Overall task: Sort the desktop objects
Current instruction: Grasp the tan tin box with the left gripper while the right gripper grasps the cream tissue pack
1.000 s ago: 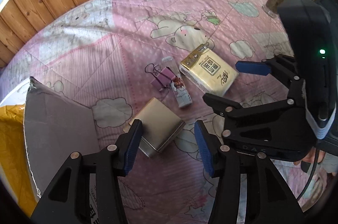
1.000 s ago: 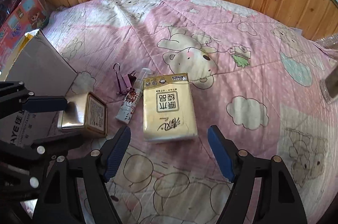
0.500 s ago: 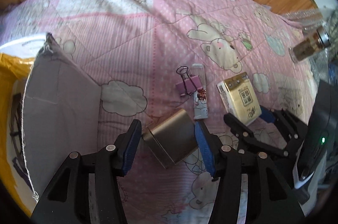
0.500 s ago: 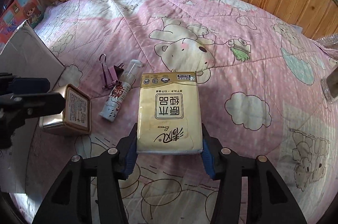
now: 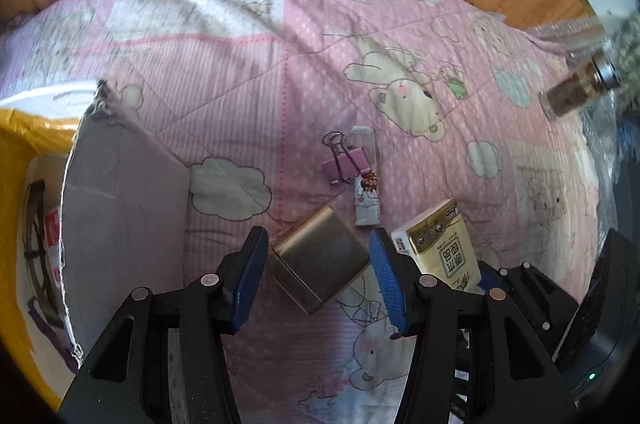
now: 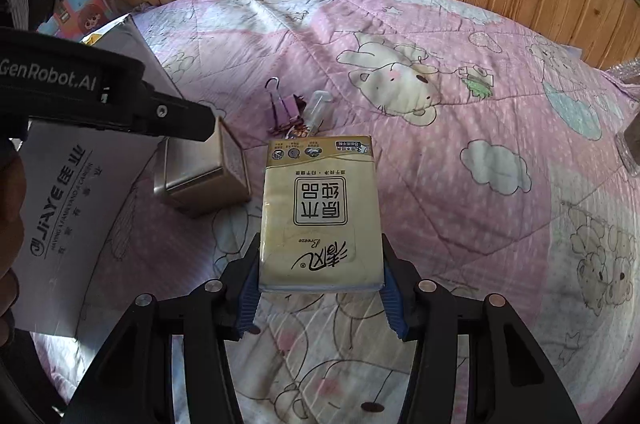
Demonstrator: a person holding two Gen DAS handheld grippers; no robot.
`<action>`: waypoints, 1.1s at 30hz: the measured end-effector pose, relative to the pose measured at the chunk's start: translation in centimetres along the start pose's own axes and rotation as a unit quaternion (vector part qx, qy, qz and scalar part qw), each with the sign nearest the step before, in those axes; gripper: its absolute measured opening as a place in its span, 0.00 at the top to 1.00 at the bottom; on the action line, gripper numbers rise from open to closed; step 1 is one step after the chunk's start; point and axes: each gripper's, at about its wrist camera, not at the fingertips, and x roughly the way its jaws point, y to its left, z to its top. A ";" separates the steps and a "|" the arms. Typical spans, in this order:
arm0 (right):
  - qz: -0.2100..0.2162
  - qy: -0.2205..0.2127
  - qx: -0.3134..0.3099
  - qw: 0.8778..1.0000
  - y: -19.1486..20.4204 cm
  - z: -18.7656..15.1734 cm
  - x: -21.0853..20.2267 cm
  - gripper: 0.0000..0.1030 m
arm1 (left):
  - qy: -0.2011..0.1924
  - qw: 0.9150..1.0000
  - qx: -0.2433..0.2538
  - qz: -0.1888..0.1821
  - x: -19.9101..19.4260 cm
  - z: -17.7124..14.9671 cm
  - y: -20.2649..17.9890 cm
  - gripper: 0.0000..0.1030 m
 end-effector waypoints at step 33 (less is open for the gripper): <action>0.038 -0.004 0.054 0.998 -0.6 -4.2 -1.5 0.49 | 0.013 0.986 0.156 0.062 3.9 -1.6 -1.6 0.51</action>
